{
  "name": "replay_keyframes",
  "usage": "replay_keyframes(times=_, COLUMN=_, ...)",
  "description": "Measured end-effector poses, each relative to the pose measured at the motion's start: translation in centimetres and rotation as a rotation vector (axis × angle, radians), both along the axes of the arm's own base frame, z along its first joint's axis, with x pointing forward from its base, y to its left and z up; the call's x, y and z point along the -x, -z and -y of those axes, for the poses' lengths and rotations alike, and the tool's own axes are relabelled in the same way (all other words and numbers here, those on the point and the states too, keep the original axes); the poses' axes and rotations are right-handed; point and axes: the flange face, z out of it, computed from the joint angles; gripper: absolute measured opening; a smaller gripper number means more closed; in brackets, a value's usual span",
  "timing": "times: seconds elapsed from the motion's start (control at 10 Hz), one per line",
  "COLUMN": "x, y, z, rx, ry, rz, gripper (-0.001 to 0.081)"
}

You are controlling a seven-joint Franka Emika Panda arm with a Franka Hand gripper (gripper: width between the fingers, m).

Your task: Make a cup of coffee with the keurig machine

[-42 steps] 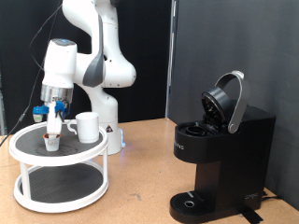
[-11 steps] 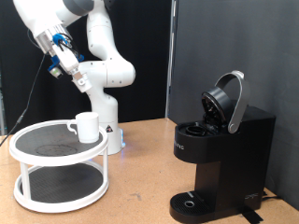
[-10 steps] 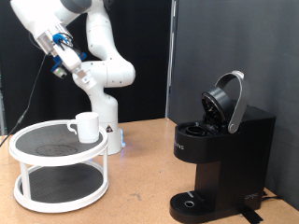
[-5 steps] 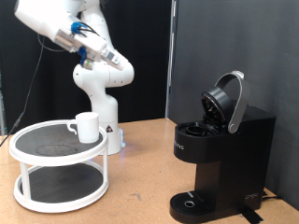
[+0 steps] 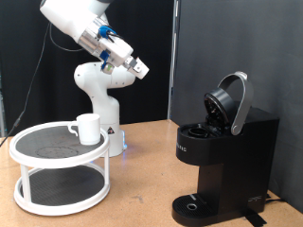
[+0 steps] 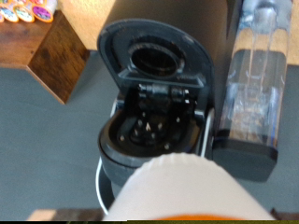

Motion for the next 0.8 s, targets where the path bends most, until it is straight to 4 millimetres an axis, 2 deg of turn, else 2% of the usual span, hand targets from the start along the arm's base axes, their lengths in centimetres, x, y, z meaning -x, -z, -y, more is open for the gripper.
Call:
replay_keyframes(times=0.3, x=-0.7, y=-0.2, z=-0.7, rx=-0.094, ry=0.037, rz=-0.03, gripper=0.029)
replay_keyframes(times=0.8, x=-5.1, y=1.1, z=-5.3, rx=-0.06, ry=0.012, rz=-0.123, gripper=0.029)
